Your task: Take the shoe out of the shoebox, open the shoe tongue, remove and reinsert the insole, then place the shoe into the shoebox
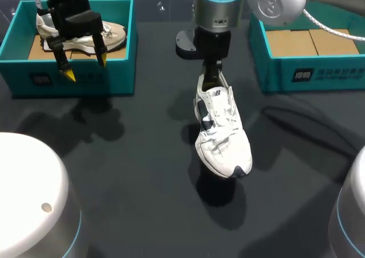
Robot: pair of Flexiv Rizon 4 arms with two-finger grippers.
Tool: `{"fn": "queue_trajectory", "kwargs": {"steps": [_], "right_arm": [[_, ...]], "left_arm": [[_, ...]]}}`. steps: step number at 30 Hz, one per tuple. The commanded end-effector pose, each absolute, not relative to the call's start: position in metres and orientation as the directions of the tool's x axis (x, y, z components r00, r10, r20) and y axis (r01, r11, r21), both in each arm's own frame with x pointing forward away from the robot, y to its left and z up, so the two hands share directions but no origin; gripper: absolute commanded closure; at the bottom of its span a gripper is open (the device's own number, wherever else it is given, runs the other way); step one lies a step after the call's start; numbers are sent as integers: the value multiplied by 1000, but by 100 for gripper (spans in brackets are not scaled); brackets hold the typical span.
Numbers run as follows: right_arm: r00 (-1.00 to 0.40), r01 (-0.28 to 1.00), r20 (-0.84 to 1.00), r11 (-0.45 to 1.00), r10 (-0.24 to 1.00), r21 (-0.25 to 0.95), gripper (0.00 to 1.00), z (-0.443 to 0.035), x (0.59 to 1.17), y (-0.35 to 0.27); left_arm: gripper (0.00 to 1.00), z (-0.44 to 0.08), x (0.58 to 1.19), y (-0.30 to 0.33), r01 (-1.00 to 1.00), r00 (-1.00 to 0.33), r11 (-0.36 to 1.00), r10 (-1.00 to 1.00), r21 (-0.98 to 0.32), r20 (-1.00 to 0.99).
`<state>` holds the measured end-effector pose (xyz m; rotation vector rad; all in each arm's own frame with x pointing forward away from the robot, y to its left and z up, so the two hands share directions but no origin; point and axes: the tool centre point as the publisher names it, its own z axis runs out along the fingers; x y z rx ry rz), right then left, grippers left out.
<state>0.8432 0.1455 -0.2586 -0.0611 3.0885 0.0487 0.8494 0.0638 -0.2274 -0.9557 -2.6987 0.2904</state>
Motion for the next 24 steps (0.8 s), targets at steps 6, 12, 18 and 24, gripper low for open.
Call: {"fn": "queue_trajectory", "kwargs": {"steps": [6, 12, 18, 24], "right_arm": [[-998, -41, -54, 999, -39, 33, 100, -256, 841, 144], [-998, -4, -58, 1000, -4, 4, 100, -236, 858, 125], [-997, -5, -83, 999, -8, -38, 100, -197, 902, 77], [-993, -29, -115, 996, -38, -84, 100, -167, 946, 19]], "left_arm": [[0, -227, 850, 64, 587, -748, 763, 639, -271, 181], [0, -227, 850, 64, 587, -748, 763, 639, -271, 181], [0, -227, 850, 64, 587, -748, 763, 639, -271, 181], [0, -227, 850, 64, 587, -748, 763, 639, -271, 181]]}}
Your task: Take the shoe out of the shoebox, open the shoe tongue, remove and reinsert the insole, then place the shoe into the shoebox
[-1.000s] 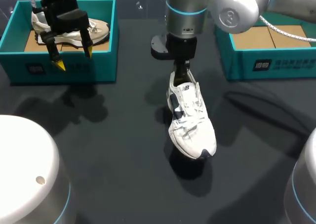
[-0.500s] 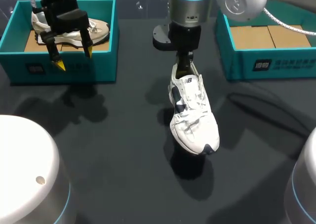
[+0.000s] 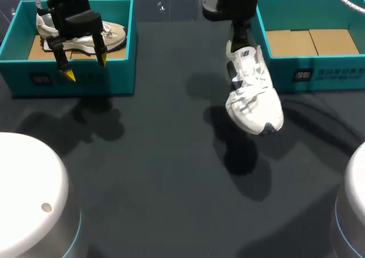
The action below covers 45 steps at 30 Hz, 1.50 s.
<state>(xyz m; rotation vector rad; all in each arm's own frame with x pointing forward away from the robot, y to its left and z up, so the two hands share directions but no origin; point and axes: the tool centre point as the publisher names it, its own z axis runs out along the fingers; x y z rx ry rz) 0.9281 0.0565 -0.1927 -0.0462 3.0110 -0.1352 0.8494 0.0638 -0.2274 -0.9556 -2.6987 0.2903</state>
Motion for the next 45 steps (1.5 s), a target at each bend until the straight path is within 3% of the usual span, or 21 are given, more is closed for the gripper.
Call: {"fn": "queue_trajectory", "kwargs": {"steps": [1, 8, 11, 28, 37, 45], "right_arm": [[-992, -24, -119, 995, -36, -97, 100, -165, 953, 10], [-987, 2, -160, 993, -18, -120, 100, -144, 1002, -66], [-982, 95, -179, 984, 68, -148, 100, -139, 1019, -102], [-982, 95, -179, 984, 68, -148, 100, -139, 1019, -102], [-968, 187, -191, 975, 162, -121, 100, -140, 1079, -200], [-973, 177, -174, 976, 153, -129, 100, -147, 1117, -242]], "left_arm": [[0, -227, 850, 64, 587, -748, 763, 639, -271, 181], [0, -227, 850, 64, 587, -748, 763, 639, -271, 181], [0, -227, 850, 64, 587, -748, 763, 639, -271, 181], [0, -227, 850, 64, 587, -748, 763, 639, -271, 181], [0, -227, 850, 64, 587, -748, 763, 639, -271, 181], [0, -227, 850, 64, 587, -748, 763, 639, -271, 181]]}}
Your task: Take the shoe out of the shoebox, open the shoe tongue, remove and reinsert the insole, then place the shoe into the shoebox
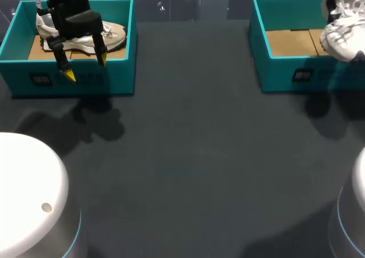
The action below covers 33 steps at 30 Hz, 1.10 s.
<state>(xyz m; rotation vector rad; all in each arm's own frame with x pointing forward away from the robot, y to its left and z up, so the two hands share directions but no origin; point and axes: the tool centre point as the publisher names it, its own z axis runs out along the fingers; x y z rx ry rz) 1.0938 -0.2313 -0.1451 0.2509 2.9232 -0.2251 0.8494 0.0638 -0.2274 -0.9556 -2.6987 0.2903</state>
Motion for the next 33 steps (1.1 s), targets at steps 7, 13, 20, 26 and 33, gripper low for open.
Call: {"fn": "queue_trajectory", "kwargs": {"steps": [7, 13, 20, 26, 33], "right_arm": [[-909, 407, -133, 911, 396, -69, 100, -161, 1125, -276], [-659, 745, -153, 667, 736, 1, 100, -173, 1109, -308], [-602, 790, -167, 613, 781, 14, 100, -172, 1103, -309], [-602, 790, -167, 613, 781, 14, 100, -172, 1103, -309], [-371, 920, -140, 383, 918, 78, 100, -180, 1089, -336]], "left_arm": [[0, -227, 850, 64, 587, -748, 763, 639, -271, 181], [0, -227, 850, 64, 587, -748, 763, 639, -271, 181], [0, -227, 850, 64, 587, -748, 763, 639, -271, 181], [0, -227, 850, 64, 587, -748, 763, 639, -271, 181], [0, -227, 850, 64, 587, -748, 763, 639, -271, 181]]}}
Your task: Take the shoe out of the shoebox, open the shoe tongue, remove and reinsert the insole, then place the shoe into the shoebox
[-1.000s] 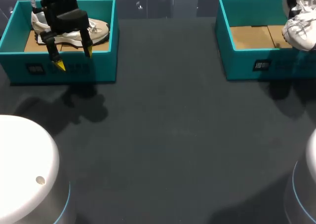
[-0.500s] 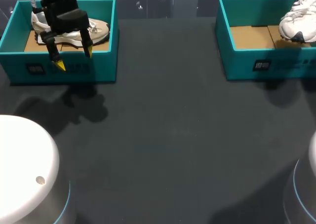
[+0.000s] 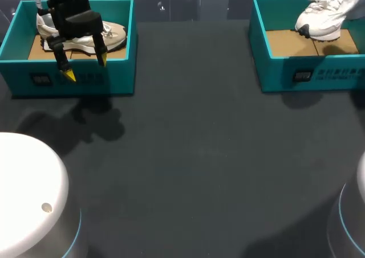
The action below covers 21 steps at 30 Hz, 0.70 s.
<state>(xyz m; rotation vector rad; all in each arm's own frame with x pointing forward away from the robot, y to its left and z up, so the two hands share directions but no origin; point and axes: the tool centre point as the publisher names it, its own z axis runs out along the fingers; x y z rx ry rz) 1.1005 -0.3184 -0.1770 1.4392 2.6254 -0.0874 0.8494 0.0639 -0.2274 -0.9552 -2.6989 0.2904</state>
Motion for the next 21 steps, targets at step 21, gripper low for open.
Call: {"fn": "queue_trajectory", "kwargs": {"steps": [21], "right_arm": [[-108, 965, -231, 158, 967, 210, 100, -179, 1055, -348]], "left_arm": [[0, -227, 850, 64, 587, -748, 763, 639, -271, 181]]}}
